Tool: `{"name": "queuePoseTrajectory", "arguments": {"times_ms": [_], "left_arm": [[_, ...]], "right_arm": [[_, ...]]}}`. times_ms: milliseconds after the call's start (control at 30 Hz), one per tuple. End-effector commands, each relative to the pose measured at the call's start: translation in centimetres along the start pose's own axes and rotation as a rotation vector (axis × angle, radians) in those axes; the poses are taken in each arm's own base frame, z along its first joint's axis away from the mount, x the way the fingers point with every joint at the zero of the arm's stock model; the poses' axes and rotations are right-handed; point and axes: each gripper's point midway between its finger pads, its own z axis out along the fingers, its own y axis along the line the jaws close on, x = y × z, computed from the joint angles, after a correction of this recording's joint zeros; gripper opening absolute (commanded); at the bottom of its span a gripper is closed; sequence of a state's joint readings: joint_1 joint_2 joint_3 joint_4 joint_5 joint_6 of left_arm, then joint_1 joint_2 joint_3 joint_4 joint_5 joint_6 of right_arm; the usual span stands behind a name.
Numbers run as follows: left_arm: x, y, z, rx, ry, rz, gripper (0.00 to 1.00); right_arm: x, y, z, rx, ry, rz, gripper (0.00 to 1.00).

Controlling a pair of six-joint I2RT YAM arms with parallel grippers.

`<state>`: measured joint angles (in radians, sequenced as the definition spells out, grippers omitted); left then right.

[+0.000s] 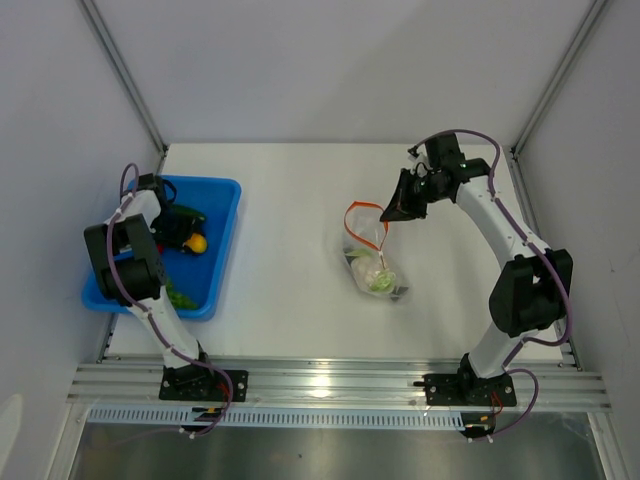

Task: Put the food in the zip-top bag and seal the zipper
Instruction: Pick up the fake fruit from the bin.

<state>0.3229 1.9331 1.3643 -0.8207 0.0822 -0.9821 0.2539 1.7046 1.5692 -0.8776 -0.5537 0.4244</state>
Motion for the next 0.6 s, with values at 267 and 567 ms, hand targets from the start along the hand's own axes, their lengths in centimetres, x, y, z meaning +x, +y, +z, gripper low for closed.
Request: {"name": "queuePoseTrajectory", "arguments": {"times_ms": [267,567], "left_arm": [[0.7,0.0,-4.7,0.153,-0.069,0.133,0.01],[7.3,1.1,-12.2,0.389,-0.1,0.336,0.01]], "right_arm": [[1.5,3.3,-0.4,-0.039,-0.05,-0.1,0.0],[2.6,4.7,-0.7,-0.077,-0.063,-0.142,0.0]]}}
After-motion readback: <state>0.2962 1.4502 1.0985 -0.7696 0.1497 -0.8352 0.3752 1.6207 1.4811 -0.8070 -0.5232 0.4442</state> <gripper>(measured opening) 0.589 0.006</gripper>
